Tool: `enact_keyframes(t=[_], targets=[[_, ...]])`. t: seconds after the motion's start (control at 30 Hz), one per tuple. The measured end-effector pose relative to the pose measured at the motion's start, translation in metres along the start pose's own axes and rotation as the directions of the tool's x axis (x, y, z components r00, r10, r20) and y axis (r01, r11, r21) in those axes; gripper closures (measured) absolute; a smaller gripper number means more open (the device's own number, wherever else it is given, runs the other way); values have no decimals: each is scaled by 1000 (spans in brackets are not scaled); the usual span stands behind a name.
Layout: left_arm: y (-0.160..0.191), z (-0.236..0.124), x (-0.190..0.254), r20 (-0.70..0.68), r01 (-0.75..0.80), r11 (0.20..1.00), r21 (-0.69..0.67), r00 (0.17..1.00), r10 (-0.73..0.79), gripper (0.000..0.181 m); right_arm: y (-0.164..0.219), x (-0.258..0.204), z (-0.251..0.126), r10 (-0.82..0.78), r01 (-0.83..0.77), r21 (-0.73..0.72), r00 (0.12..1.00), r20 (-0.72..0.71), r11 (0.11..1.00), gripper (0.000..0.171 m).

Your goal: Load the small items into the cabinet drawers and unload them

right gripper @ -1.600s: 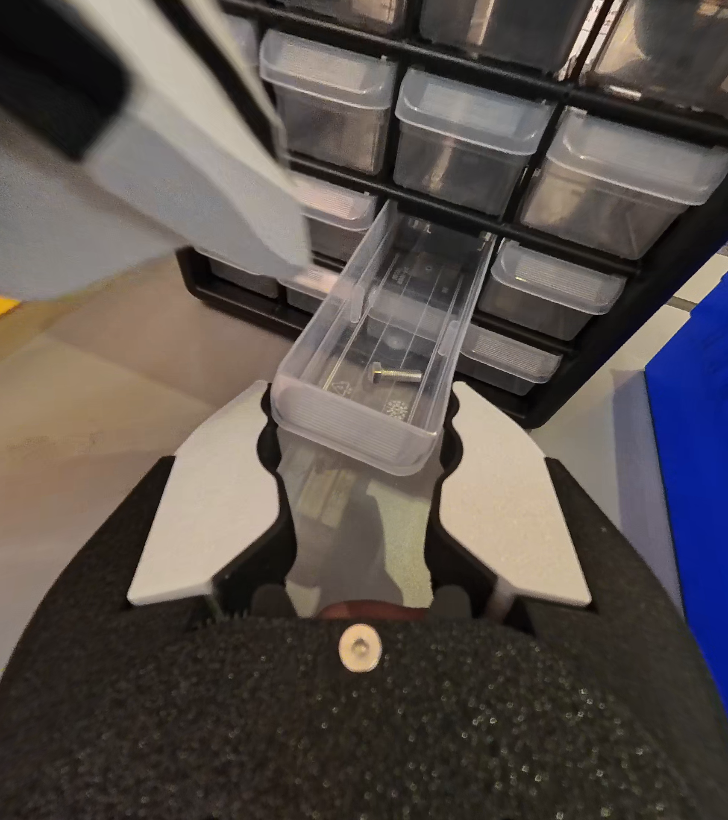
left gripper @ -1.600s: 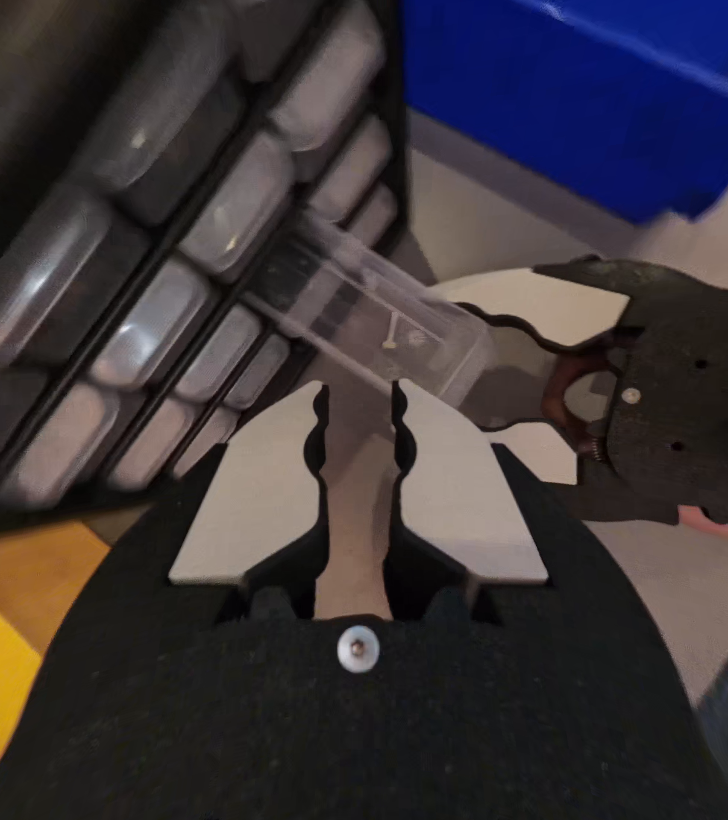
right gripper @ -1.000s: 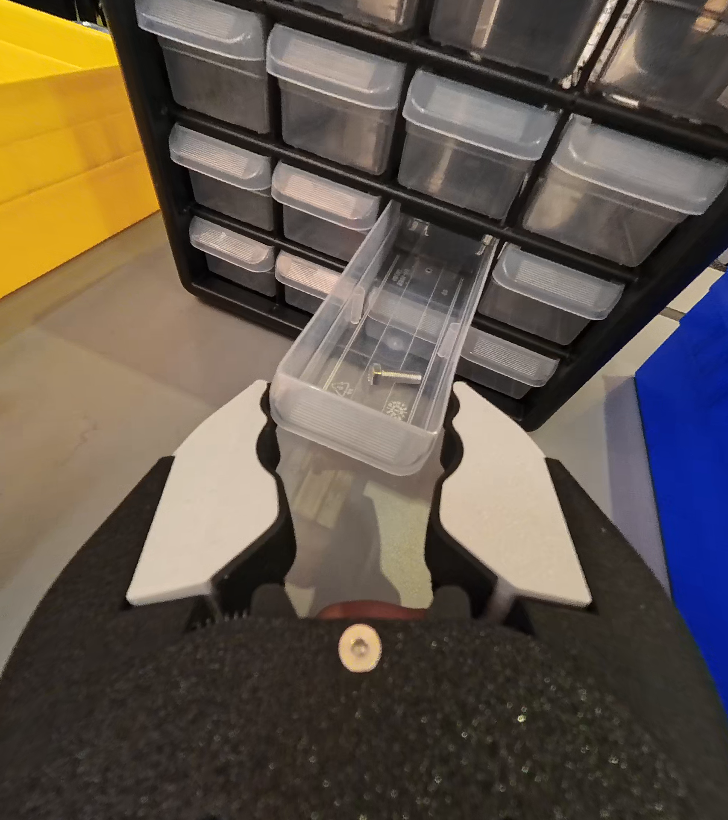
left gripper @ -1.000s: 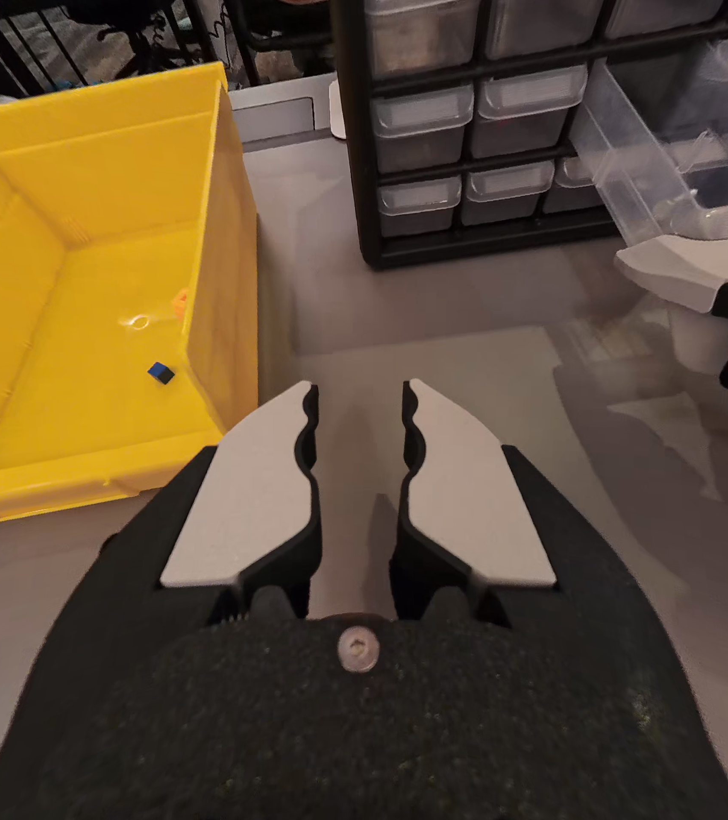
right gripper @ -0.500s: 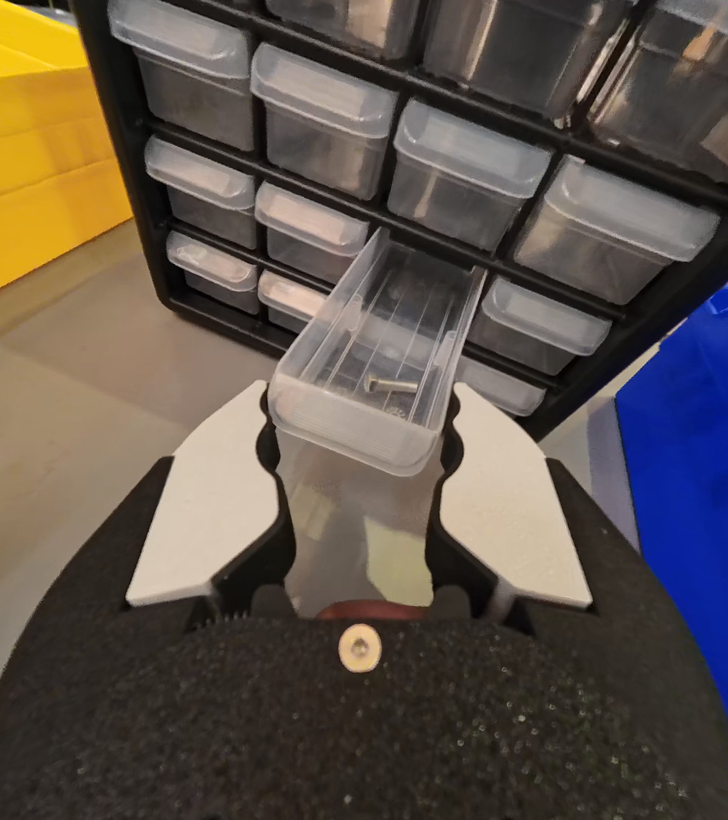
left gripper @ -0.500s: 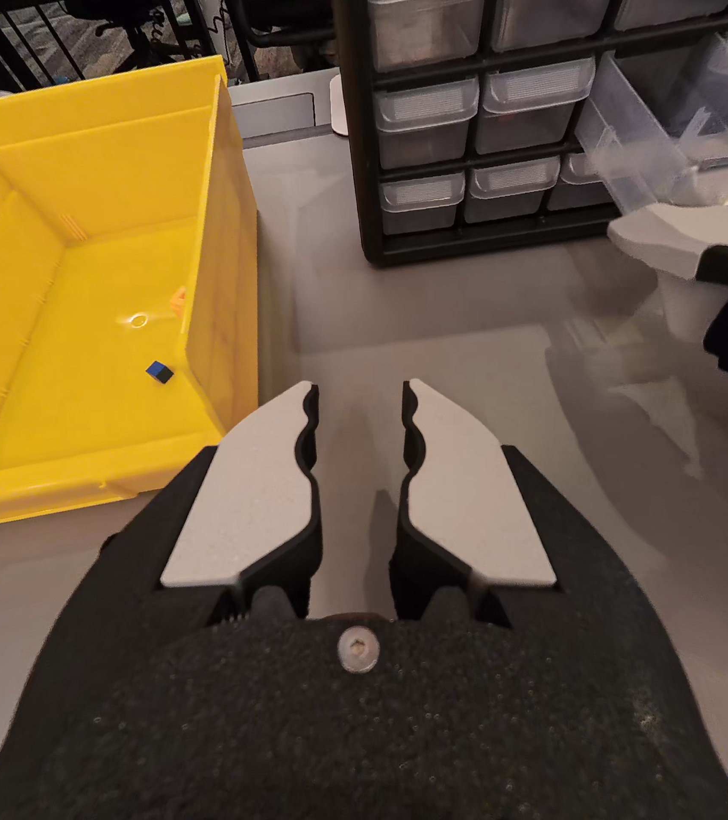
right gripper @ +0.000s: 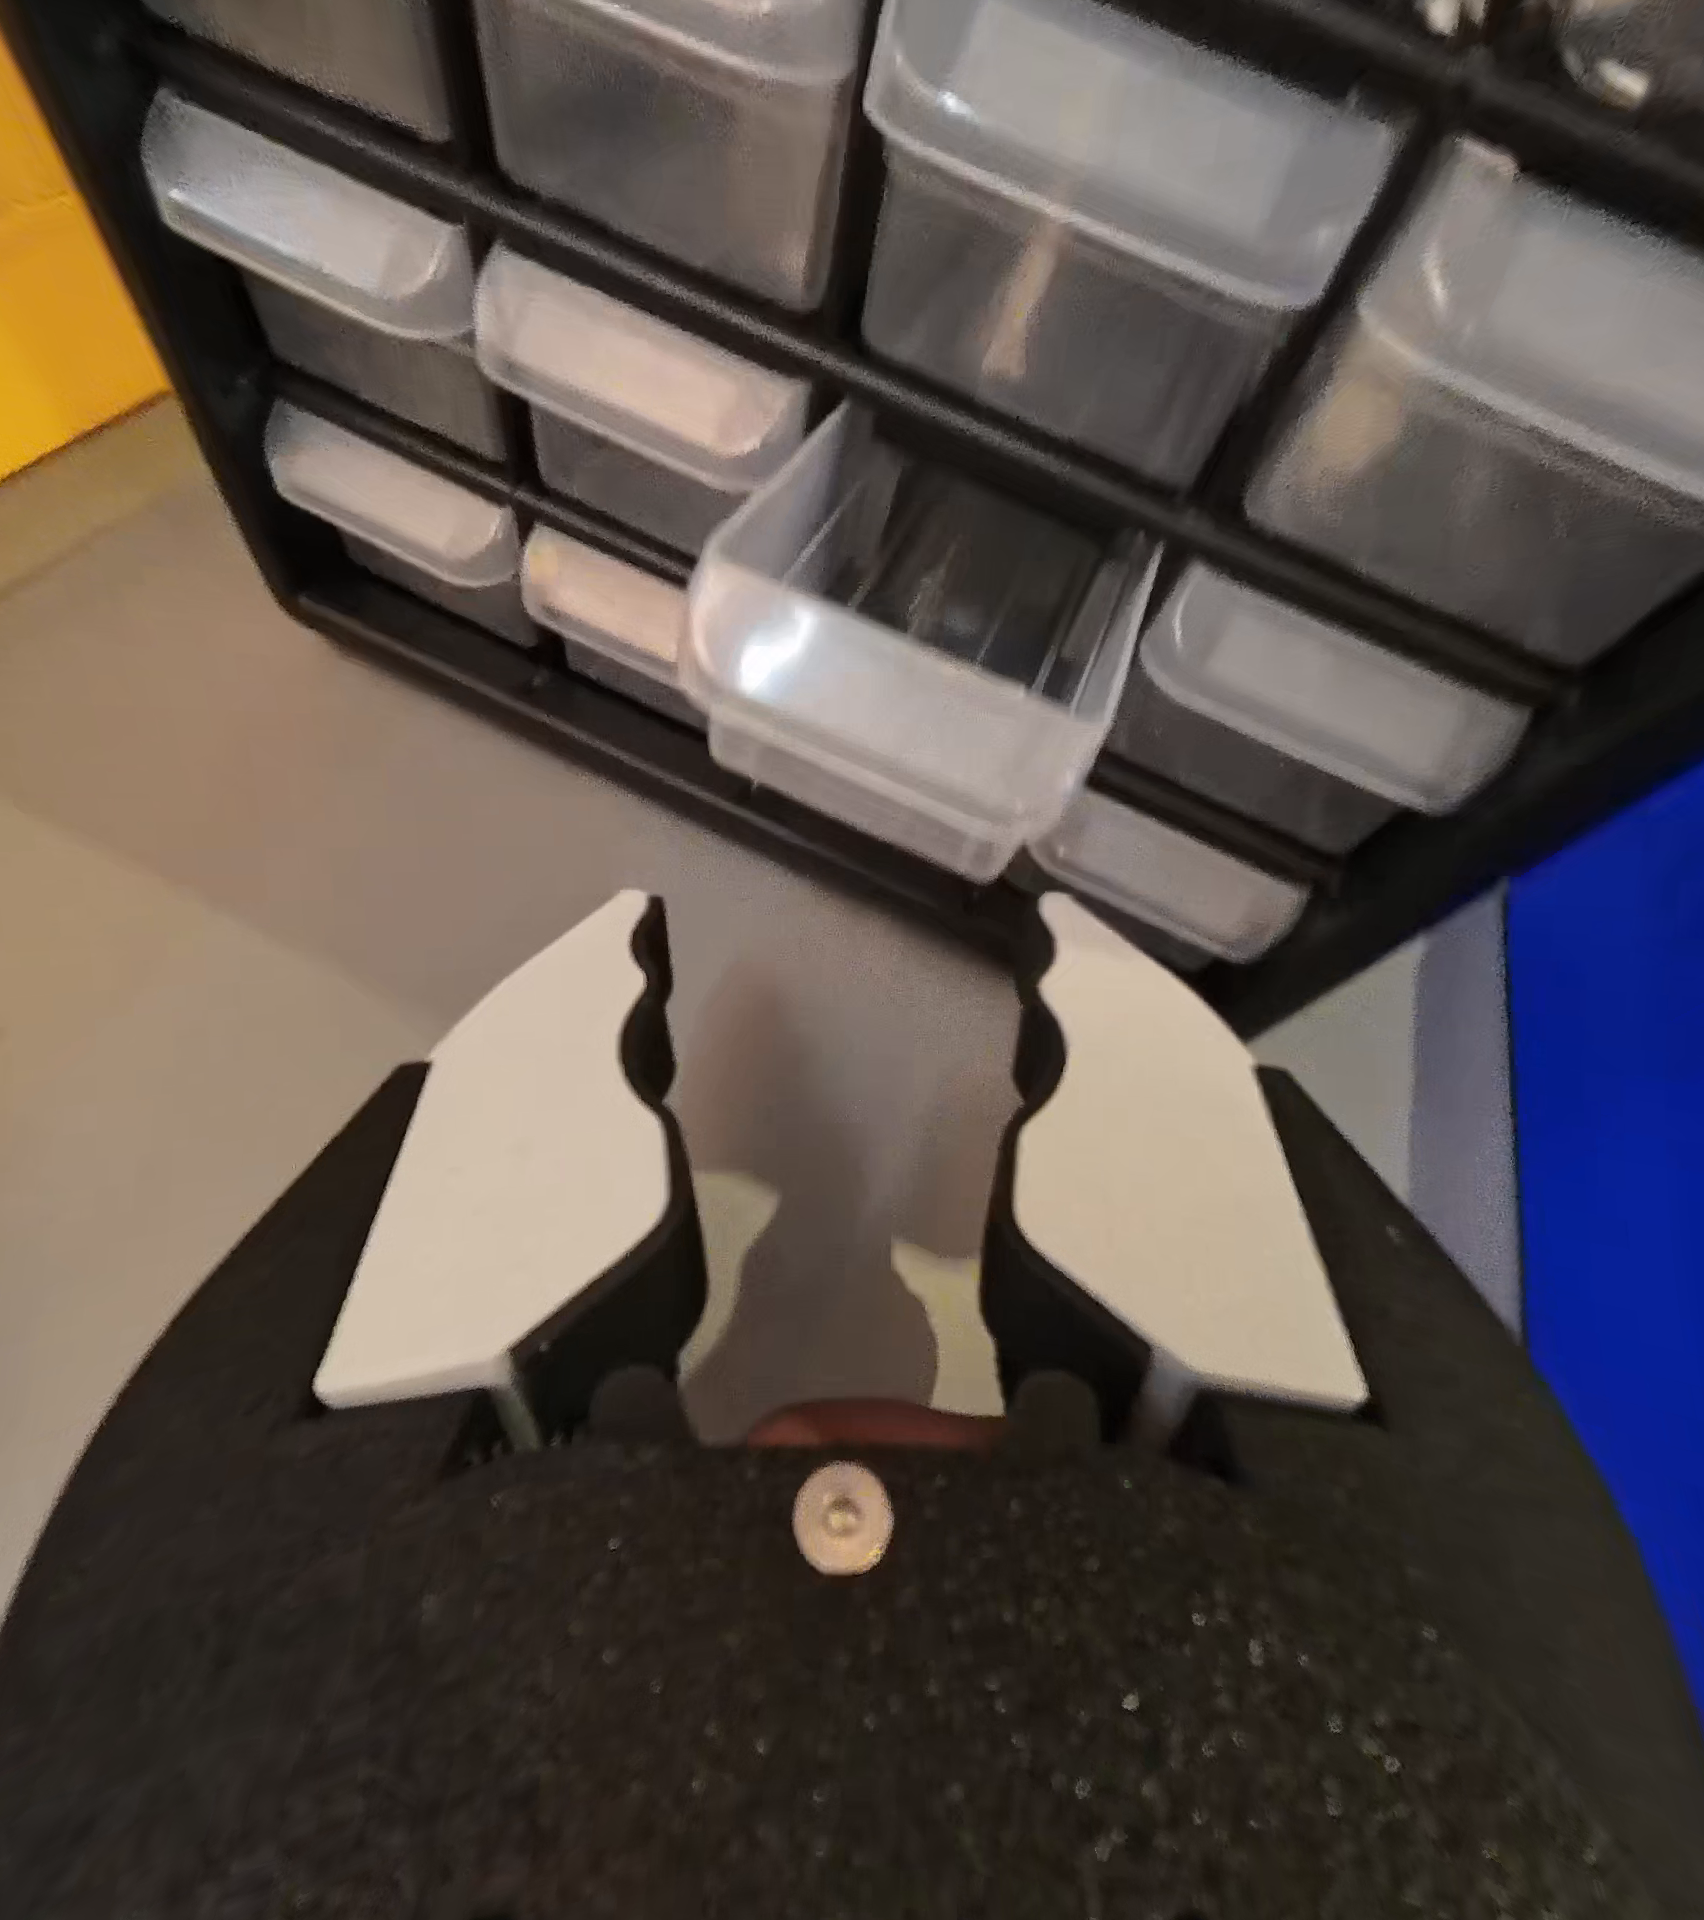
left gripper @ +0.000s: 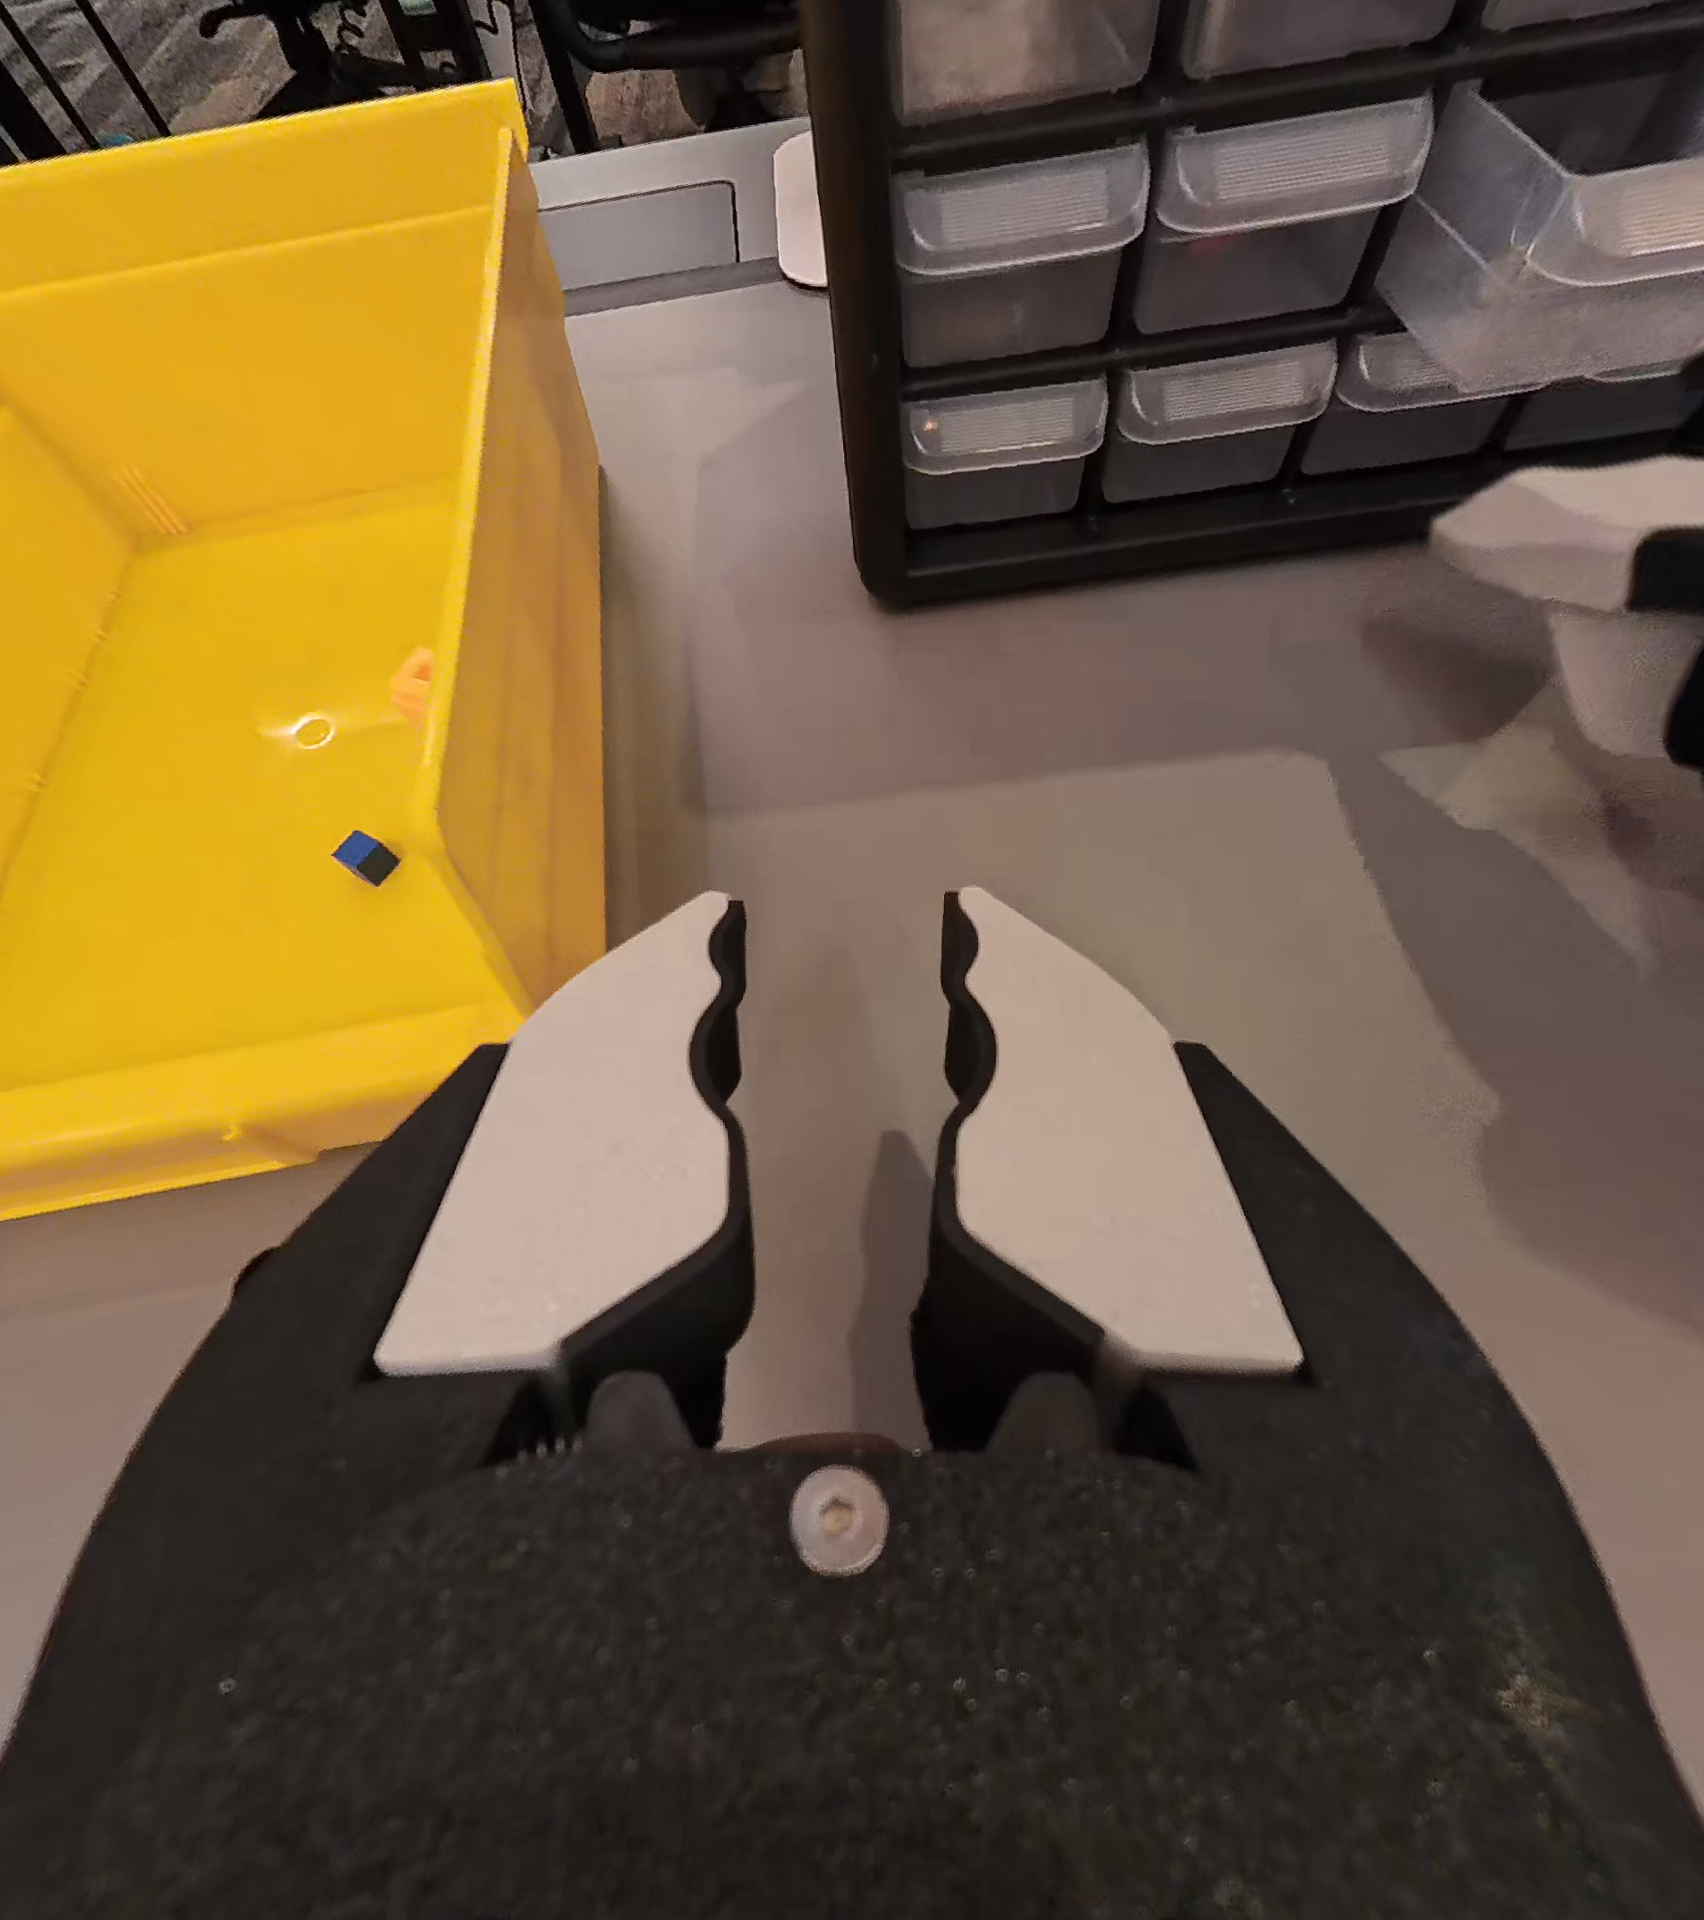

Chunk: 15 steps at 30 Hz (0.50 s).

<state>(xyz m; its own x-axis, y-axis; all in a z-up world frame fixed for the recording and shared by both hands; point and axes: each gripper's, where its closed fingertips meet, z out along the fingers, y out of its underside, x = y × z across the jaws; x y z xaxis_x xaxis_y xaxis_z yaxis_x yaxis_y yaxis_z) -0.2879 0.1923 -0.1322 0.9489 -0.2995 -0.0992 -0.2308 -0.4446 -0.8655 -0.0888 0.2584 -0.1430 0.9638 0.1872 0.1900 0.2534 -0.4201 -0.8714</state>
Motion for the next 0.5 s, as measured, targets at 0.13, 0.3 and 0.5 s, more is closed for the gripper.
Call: enact_keyframes(t=[0.13, 0.3, 0.5], targets=[[2, 2, 1, -11, 3, 1000, -12, 1000, -3, 146, -4, -12, -26, 54, -60, 102, 997, 56, 993, 145], [1, 1, 3, -17, -6, 1000, -9, 1000, 5, 146, -27, -11, -26, 24, -33, 181, 998, 52, 983, 147], [3, 2, 3, -18, -8, 1000, -15, 1000, 7, 146, -31, -2, 4, 7, -12, 123, 999, 40, 992, 143]])
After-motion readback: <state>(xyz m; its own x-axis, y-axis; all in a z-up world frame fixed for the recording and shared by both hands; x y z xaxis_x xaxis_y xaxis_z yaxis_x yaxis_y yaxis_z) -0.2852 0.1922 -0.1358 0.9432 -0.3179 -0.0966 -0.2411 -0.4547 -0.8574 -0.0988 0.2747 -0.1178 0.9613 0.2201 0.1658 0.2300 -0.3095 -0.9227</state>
